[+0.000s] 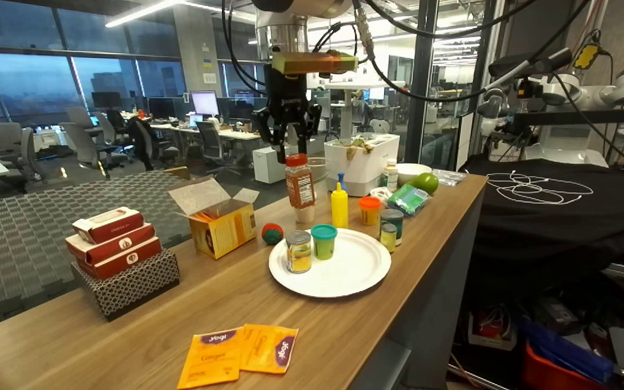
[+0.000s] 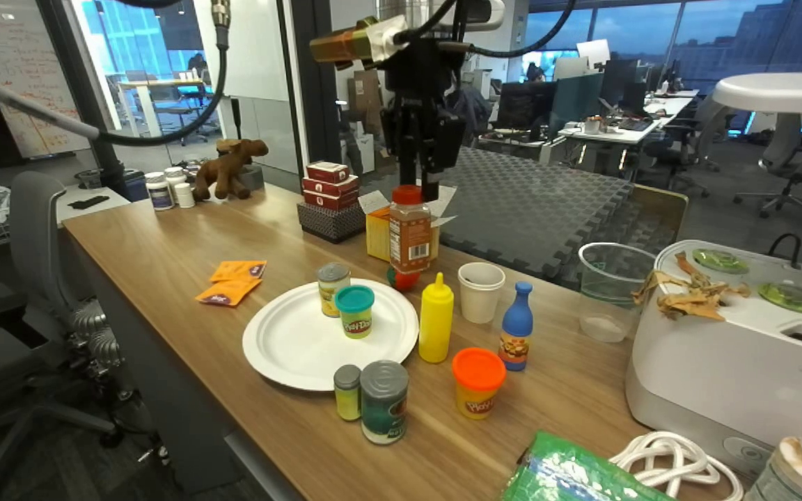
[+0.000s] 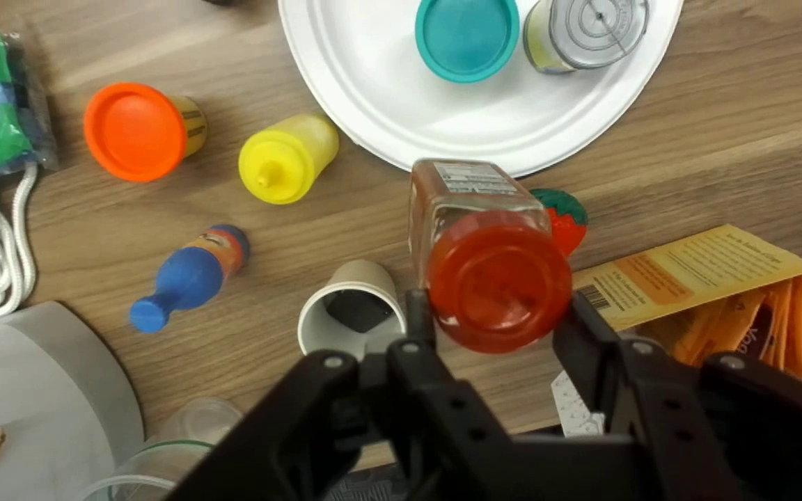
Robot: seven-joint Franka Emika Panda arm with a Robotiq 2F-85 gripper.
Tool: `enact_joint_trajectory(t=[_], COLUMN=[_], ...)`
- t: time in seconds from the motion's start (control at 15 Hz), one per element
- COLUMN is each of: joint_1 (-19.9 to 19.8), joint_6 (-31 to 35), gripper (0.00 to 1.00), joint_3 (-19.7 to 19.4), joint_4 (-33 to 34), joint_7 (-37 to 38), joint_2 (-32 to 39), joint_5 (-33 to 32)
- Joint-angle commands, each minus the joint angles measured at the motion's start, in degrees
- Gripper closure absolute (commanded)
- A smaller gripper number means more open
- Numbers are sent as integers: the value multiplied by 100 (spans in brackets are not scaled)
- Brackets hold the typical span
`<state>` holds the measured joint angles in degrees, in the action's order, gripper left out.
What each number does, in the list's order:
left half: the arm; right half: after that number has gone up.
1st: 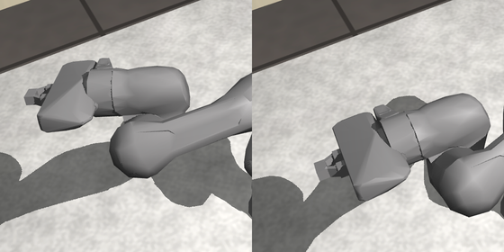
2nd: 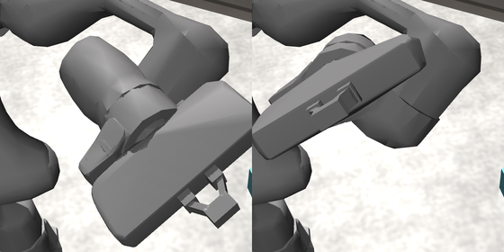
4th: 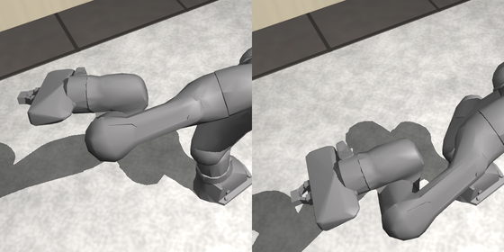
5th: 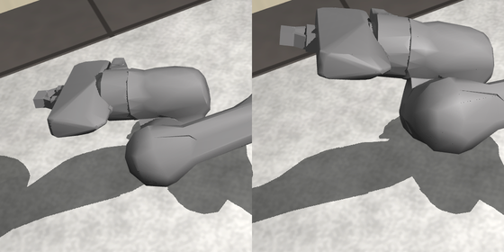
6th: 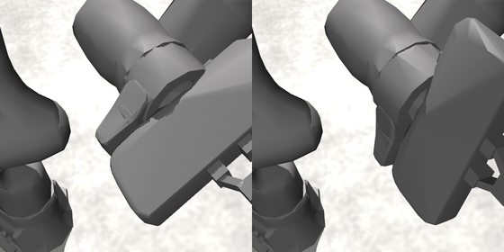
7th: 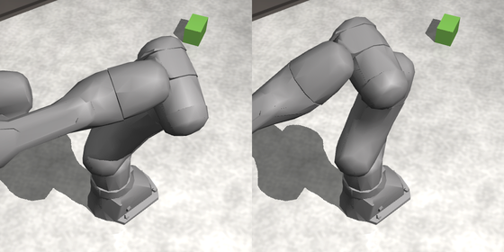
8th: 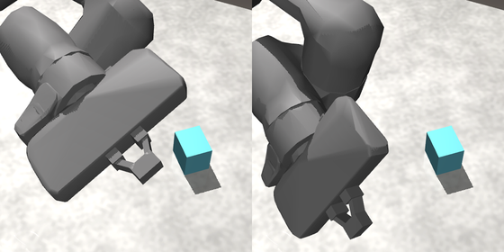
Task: Put the containers and strawberry plush toy on the white plate
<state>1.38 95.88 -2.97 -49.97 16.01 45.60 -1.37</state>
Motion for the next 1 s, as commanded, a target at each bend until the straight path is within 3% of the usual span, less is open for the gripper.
enact_joint_trajectory(t=[0.0, 0.4, 0.93], joint_1=[101, 65, 130], joint_6=[48, 344, 1637], gripper=[77, 77, 77], joint_3=[-48, -29, -86], joint_4=[-478, -1601, -3727], joint_7=[177, 286, 659], joint_2=[-484, -1182, -2467], joint_5=[-70, 6, -93])
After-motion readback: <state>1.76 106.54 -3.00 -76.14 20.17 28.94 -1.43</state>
